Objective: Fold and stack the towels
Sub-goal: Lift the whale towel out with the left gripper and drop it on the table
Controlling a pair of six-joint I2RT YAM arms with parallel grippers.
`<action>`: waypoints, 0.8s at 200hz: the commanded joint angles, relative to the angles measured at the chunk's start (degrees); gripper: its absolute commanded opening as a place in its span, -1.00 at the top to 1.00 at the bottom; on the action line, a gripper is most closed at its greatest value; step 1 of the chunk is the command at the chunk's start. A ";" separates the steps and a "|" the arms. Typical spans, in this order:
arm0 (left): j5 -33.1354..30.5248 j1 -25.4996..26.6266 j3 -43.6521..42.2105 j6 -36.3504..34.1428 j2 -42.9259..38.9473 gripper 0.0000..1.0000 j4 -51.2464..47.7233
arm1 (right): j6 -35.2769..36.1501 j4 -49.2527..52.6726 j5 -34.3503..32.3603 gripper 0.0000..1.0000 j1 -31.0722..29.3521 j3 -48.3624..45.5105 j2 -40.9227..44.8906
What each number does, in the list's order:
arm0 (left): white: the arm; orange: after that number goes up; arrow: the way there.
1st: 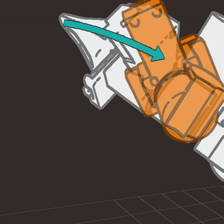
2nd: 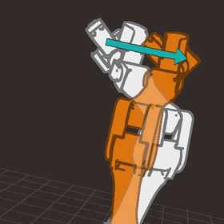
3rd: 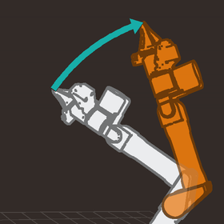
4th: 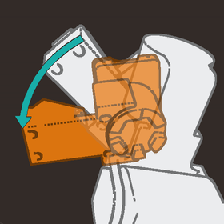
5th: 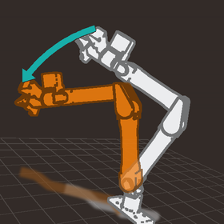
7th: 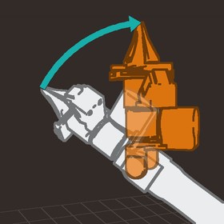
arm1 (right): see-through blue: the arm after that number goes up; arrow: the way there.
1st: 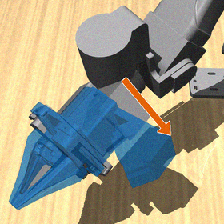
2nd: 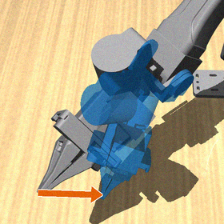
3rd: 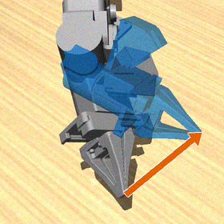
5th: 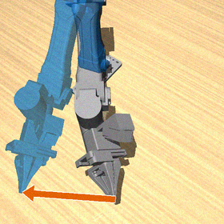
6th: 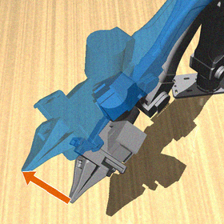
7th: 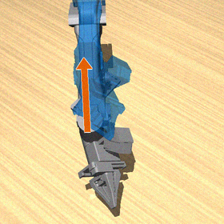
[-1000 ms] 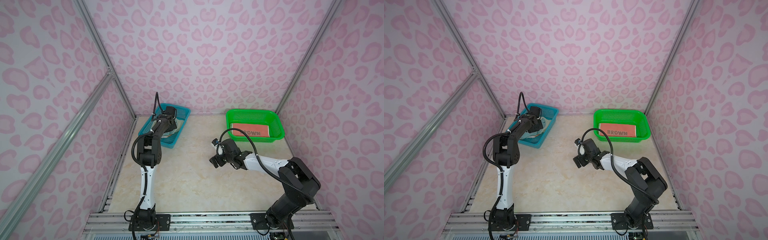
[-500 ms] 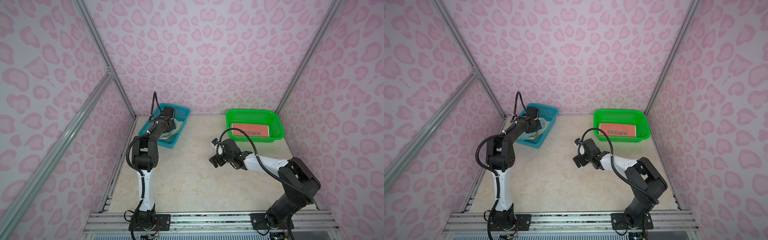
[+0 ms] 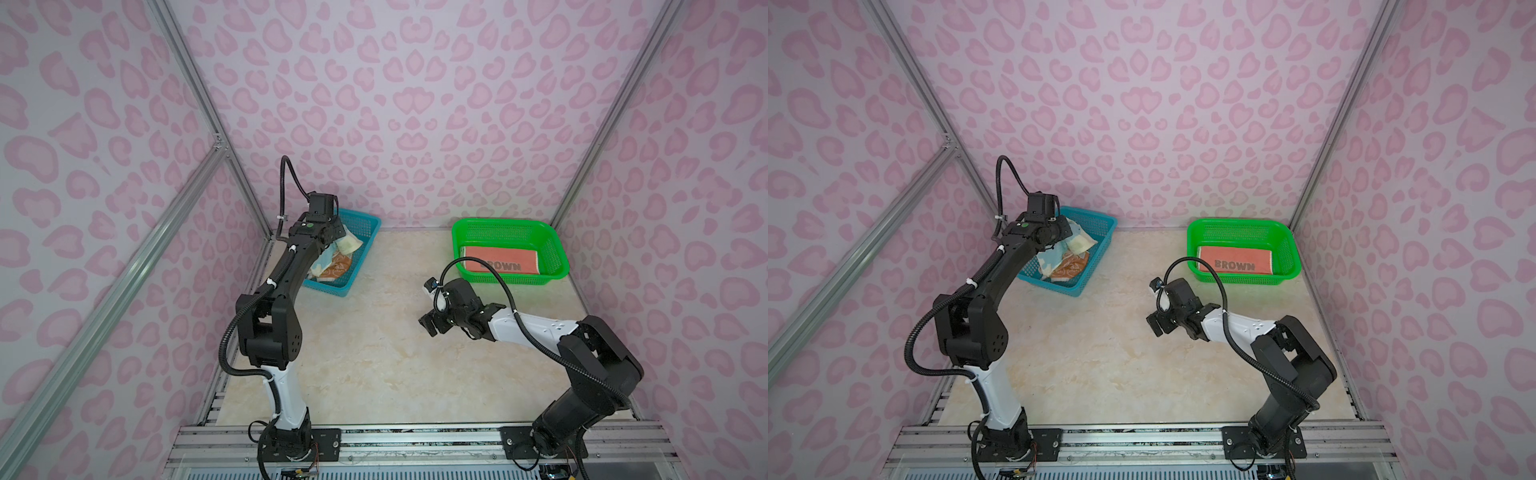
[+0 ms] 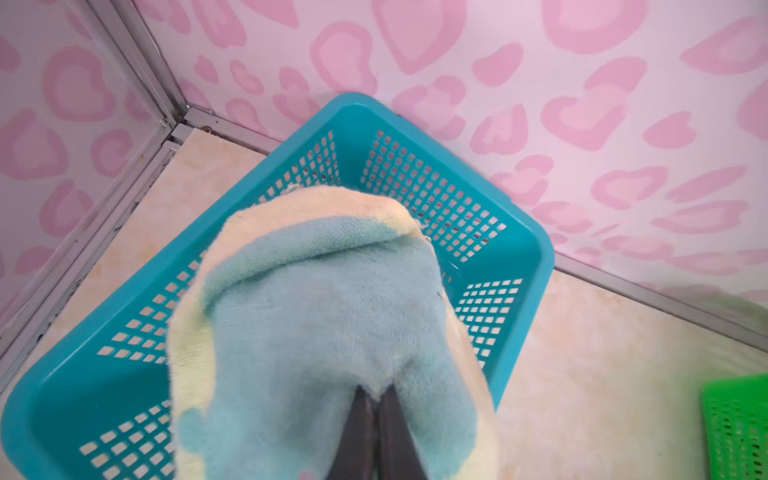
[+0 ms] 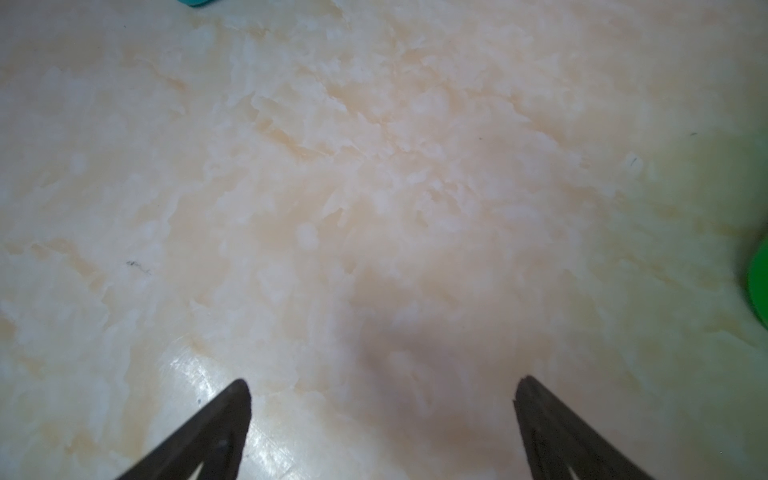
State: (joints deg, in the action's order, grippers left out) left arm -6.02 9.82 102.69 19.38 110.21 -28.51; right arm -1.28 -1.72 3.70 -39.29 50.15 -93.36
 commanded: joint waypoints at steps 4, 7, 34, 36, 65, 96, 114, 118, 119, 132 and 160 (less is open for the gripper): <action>3.66 0.17 -1.74 -0.66 -2.74 0.95 2.42 | -0.82 -1.71 -1.20 -0.98 -0.01 -0.86 0.94; 4.08 0.28 -2.02 -0.72 -3.06 0.95 2.52 | -0.91 -1.71 -1.70 -0.98 0.00 -0.97 1.10; 7.68 2.09 -3.70 -2.00 -6.34 0.95 3.28 | -1.31 -1.10 -6.52 -0.98 -0.03 -1.14 2.62; 7.84 2.25 -3.81 -2.13 -6.62 0.95 3.26 | -1.35 -1.10 -7.04 -0.98 -0.01 -1.18 2.69; 9.86 6.78 -4.85 -5.21 -9.92 0.95 2.76 | -3.08 0.87 -15.65 -0.98 -0.01 -1.04 4.95; 12.10 13.17 -6.12 -9.42 -12.63 0.95 1.16 | -6.35 0.72 -25.82 -0.98 0.96 -3.58 10.03; 12.59 17.19 -7.82 -11.31 -13.63 0.95 0.40 | -8.98 -0.80 -29.79 -0.98 2.47 -6.99 14.88; 12.69 18.12 -8.37 -11.73 -13.74 0.95 0.17 | -9.46 -1.26 -30.25 -0.98 2.93 -7.91 16.30; 12.74 18.34 -8.42 -11.82 -13.81 0.95 0.19 | -9.76 -1.47 -30.49 -0.98 3.13 -8.39 16.99; 13.64 21.32 -9.91 -12.73 -13.96 0.95 -0.21 | -11.31 -3.67 -31.18 -0.98 5.11 -11.45 21.05; 14.61 27.66 -14.19 -14.25 -13.12 0.95 -0.31 | -11.90 -2.42 -25.53 -0.92 10.58 -15.41 30.08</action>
State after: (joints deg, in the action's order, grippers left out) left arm 6.98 33.93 91.18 8.01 97.06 -28.62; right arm -10.87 -3.40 -23.35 -31.75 36.71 -68.31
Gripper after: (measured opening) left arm 0.059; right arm 0.985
